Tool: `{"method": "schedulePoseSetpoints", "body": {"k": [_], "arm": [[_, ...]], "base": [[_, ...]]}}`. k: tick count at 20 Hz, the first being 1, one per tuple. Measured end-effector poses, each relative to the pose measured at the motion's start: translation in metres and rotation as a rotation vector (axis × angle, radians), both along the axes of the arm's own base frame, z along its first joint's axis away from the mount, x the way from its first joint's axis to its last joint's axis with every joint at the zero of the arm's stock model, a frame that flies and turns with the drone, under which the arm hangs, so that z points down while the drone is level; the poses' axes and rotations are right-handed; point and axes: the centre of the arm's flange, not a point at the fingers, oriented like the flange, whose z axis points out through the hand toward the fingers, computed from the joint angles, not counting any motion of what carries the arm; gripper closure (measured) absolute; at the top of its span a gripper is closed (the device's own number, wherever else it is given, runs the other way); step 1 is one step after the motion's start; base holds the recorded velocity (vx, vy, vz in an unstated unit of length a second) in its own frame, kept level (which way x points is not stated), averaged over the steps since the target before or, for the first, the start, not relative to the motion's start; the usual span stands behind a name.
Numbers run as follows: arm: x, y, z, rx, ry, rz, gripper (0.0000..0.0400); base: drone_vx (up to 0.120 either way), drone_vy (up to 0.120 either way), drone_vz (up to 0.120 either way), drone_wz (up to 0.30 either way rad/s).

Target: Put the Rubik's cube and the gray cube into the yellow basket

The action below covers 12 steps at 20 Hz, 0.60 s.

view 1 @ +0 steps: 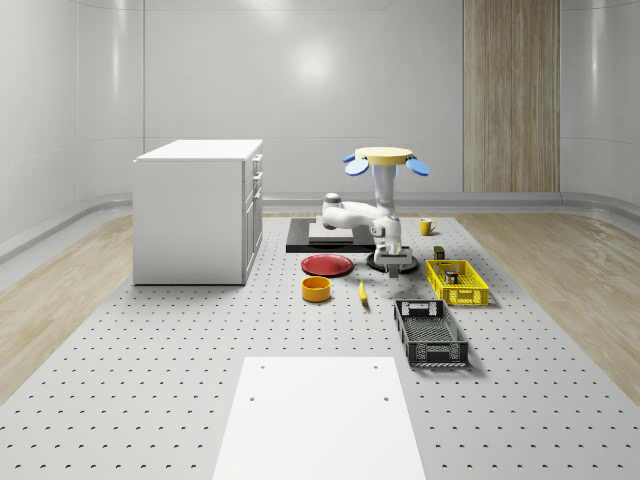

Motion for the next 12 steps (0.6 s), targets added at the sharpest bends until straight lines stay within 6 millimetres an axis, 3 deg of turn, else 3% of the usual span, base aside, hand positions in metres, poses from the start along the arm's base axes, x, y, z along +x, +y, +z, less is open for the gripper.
{"method": "schedulePoseSetpoints", "body": {"k": [4, 6, 12], "arm": [[0.000, 0.000, -0.021, 0.000, 0.000, 0.000, 0.0150], [0.000, 0.000, -0.032, 0.000, 0.000, 0.000, 0.0150], [0.000, 0.000, -0.051, 0.000, 0.000, 0.000, 0.0150]], "base": [[0.000, 0.000, 0.120, 0.000], [0.000, 0.000, 0.040, 0.000], [0.000, 0.120, 0.000, 0.000]]}}
